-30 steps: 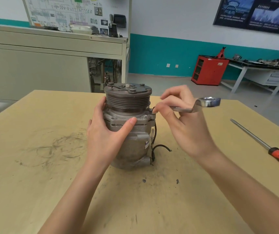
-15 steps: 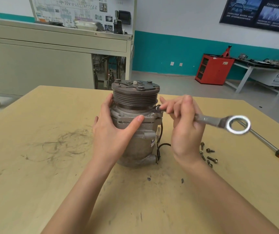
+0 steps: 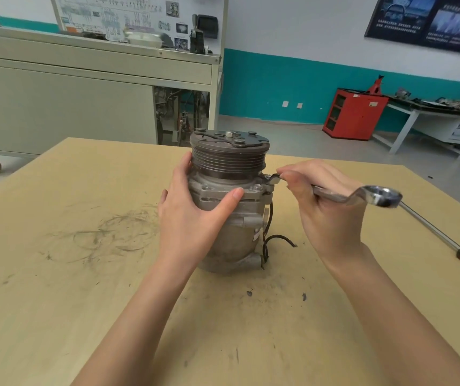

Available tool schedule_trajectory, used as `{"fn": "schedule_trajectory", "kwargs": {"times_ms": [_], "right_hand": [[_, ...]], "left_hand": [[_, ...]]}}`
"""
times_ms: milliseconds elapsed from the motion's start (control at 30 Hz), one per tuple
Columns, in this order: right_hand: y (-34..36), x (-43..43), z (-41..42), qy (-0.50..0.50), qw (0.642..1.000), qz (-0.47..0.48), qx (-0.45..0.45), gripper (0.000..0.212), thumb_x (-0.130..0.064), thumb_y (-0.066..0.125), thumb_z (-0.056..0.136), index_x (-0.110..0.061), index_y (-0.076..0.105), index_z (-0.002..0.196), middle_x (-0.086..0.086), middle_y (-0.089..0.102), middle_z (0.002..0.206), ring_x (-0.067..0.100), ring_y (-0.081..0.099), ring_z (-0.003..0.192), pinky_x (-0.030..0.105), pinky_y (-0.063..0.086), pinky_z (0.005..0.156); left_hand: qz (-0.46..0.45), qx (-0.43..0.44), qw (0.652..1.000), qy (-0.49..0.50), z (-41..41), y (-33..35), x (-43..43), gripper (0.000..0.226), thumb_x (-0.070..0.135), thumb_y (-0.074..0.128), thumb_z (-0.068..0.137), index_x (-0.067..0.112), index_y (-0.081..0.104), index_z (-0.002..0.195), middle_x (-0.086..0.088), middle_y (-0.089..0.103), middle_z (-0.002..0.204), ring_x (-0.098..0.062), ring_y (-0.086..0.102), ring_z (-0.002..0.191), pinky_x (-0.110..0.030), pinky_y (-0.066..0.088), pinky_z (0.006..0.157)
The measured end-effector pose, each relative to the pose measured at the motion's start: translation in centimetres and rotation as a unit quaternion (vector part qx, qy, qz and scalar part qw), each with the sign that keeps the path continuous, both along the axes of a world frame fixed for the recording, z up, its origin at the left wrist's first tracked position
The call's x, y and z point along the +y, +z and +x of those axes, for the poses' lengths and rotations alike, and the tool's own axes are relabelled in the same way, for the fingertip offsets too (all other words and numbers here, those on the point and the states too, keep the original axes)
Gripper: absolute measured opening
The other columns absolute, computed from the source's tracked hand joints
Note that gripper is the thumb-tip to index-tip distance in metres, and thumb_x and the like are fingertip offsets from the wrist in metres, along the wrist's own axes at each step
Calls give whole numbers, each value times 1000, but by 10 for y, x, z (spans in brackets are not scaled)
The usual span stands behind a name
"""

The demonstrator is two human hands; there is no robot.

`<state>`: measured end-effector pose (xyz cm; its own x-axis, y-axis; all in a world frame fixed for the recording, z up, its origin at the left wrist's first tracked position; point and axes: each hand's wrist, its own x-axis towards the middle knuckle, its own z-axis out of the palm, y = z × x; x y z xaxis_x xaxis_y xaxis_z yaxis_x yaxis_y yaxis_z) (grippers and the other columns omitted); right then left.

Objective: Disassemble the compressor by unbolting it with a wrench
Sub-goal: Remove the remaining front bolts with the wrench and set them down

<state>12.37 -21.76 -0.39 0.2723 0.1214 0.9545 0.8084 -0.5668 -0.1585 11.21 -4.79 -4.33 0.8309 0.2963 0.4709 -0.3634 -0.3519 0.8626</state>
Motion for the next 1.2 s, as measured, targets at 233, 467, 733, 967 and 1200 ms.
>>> {"fn": "schedule_trajectory", "kwargs": {"times_ms": [233,467,733,967,1200], "right_hand": [[-9,-2,9,140,944,238,182,38,-22,39,96,-12,65,70,1,68,69,18,68,73,30,55,60],[2,-11,76,349,687,402,495,37,-12,31,98,-13,46,64,3,61,58,9,44,39,16,30,32],[-7,-2,113,459,552,299,629,47,-33,31,103,-14,54,67,-5,53,47,4,42,30,10,22,45],[51,-32,53,282,783,356,426,68,-51,34,98,-16,67,50,10,72,68,11,62,46,15,48,43],[26,8,0,63,980,113,150,47,-40,49,90,-3,71,70,12,69,62,18,68,52,40,57,51]], "left_hand": [[-5,-1,1000,-3,0,1,0,92,68,63,63,35,34,144,16,51,137,-11,47,129,-46,35,112],[-5,1,1000,-1,1,1,-1,93,68,63,62,35,34,144,17,50,137,-11,46,130,-46,36,111],[-9,4,1000,5,1,0,-1,95,69,63,60,37,34,144,19,50,137,-12,46,130,-46,38,110],[-13,0,1000,2,0,-2,-2,92,70,64,61,38,35,142,18,51,137,-11,48,129,-47,39,109],[-10,-5,1000,4,0,-1,-2,91,70,63,62,38,34,142,16,51,137,-8,48,127,-47,38,110]]}}
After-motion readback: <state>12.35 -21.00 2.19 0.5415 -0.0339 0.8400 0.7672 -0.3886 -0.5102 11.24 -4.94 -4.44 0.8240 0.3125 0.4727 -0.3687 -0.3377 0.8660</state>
